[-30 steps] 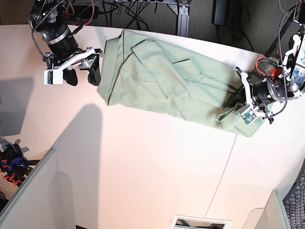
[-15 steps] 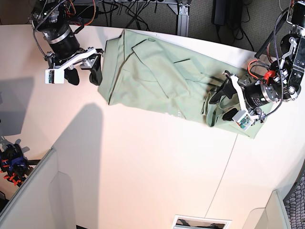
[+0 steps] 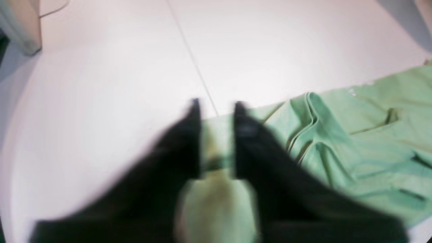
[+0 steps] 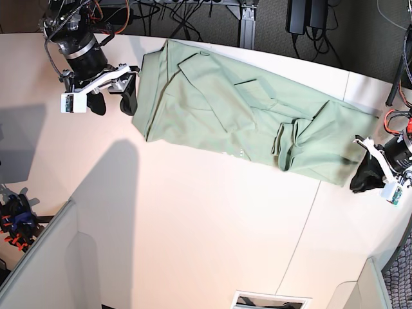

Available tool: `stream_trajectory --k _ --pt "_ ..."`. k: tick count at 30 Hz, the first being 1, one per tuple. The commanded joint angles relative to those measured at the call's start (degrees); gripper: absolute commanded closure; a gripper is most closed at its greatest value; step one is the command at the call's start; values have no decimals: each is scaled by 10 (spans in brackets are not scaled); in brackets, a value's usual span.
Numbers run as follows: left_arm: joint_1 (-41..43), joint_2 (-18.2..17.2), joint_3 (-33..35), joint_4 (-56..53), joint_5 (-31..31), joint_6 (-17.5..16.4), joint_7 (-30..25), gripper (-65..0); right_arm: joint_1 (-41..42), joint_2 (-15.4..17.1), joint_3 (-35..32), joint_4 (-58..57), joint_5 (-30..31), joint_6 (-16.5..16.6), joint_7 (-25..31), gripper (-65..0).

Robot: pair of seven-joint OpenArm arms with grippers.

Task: Fold the T-shirt properly
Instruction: 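Fold the strip end with the left gripper toward the right gripper, then grasp the folded bundle with both grippers and fold it in half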

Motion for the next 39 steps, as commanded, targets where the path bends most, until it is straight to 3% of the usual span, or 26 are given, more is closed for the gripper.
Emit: stream_trajectory --k 1,5,9,15,24,29,32,36,39 --pt "2 -8 -2 10 -8 -4 -9 0 2 6 3 10 7 0 17 -428" --pt "40 -7 -1 10 10 -4 -12 0 3 6 3 10 7 0 17 -428" --pt "75 0 -1 2 73 -4 -64 0 3 6 3 10 7 0 17 -428" --pt "81 20 8 -25 71 -4 -72 0 3 6 3 10 4 0 16 -428" --pt "81 63 76 -43 85 -15 -72 0 2 6 3 10 -8 0 17 -428" --pt "81 68 88 -28 29 -76 -63 0 2 6 3 10 -33 0 17 -428" --pt "81 75 97 -27 -9 -86 -46 0 2 6 3 6 -58 -28 24 -428" --pt "81 81 110 -27 -13 -86 -46 0 2 6 3 -7 -81 -74 31 -428" --pt "81 81 110 -27 -13 -86 -46 0 3 6 3 -37 -65 -80 16 -428"
